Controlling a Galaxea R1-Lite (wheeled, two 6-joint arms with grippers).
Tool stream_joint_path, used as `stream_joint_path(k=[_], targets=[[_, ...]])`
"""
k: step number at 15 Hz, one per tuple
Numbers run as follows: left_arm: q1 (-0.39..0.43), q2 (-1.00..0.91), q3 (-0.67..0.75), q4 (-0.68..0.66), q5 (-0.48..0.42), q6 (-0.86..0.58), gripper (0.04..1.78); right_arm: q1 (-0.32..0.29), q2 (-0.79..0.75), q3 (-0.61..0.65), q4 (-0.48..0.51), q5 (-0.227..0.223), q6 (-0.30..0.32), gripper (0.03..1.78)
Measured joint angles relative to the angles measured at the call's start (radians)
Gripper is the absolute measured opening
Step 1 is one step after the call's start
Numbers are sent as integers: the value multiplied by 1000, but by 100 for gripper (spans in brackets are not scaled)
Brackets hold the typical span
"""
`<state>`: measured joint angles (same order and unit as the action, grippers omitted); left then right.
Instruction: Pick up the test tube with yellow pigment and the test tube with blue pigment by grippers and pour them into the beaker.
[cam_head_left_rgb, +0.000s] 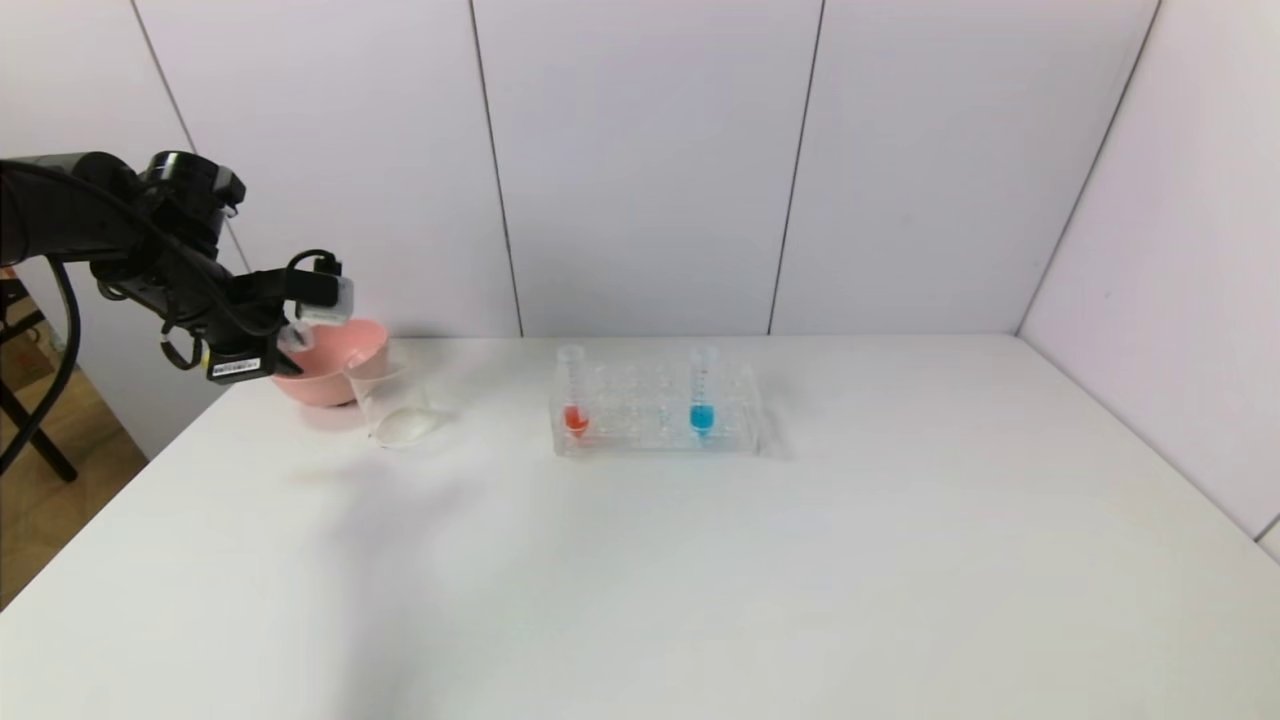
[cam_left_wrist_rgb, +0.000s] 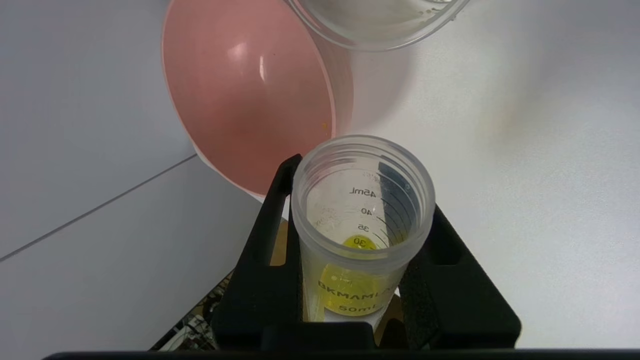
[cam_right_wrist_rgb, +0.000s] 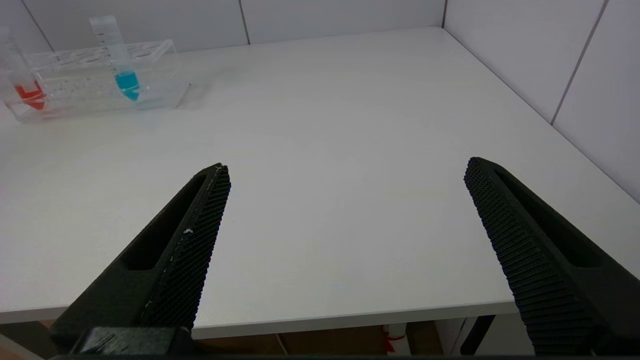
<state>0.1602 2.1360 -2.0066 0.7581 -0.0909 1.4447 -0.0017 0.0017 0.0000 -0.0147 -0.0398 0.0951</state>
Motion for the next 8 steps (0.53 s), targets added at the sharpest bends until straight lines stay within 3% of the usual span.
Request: stream_joint_path(k=[8], targets=[[-14,-11,0,21,10,-37,54,0,0,0,0,0,0,171]])
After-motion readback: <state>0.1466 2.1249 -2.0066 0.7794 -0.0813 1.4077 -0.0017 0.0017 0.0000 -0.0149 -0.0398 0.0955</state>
